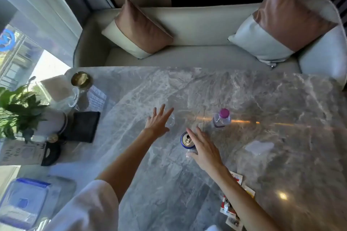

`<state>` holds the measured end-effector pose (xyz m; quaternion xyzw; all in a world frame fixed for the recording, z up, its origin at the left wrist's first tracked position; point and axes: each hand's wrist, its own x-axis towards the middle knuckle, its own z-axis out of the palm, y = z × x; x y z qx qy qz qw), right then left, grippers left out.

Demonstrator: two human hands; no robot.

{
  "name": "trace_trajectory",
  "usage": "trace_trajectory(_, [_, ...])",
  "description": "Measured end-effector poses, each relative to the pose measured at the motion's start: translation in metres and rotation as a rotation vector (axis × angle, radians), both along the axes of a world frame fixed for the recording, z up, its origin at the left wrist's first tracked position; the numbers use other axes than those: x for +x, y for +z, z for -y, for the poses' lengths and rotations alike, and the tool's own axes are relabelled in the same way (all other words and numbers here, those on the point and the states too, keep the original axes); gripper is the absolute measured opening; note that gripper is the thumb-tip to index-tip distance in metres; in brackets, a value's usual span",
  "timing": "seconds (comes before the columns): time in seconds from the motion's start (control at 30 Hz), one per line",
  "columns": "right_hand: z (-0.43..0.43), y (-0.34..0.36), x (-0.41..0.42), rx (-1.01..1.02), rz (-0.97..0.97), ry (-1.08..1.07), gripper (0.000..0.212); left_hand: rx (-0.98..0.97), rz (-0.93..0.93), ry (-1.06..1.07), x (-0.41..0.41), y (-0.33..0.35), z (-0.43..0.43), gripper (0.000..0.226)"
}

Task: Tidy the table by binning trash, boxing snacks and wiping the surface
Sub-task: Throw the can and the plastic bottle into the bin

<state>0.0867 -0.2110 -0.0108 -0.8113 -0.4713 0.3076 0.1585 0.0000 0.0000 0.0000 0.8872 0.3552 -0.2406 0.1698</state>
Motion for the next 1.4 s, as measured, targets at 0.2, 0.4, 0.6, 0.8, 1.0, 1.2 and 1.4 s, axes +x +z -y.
trace_trajectory(0.2, [-0.01,-0.021,-0.006,-0.02,-0.033,0.048,0.085,-0.087,-0.125,-0.116,0.008,-0.023,-0.003,0.087])
trace_trajectory(0.4, [-0.014,-0.025,-0.009,0.068,-0.137,-0.039,0.07,-0.023,-0.027,-0.056,-0.02,-0.029,0.01,0.067])
trace_trajectory(0.6, [-0.002,-0.023,-0.023,0.181,-0.136,-0.079,0.067,-0.067,0.034,0.133,-0.098,-0.036,0.04,0.056])
trace_trajectory(0.8, [0.009,-0.011,-0.046,0.155,-0.235,-0.225,0.071,-0.125,0.168,0.43,-0.203,-0.028,0.07,0.045])
trace_trajectory(1.0, [0.011,0.017,-0.13,0.212,-0.602,-0.408,0.064,-0.06,0.497,0.765,-0.329,0.005,0.095,0.036])
trace_trajectory(1.2, [-0.024,0.043,-0.275,0.163,-0.787,-0.319,0.06,0.053,0.618,1.01,-0.494,0.04,0.123,0.035])
trace_trajectory(1.4, [-0.071,0.052,-0.43,0.026,-0.965,-0.036,0.058,0.216,0.592,1.446,-0.656,0.071,0.169,0.039])
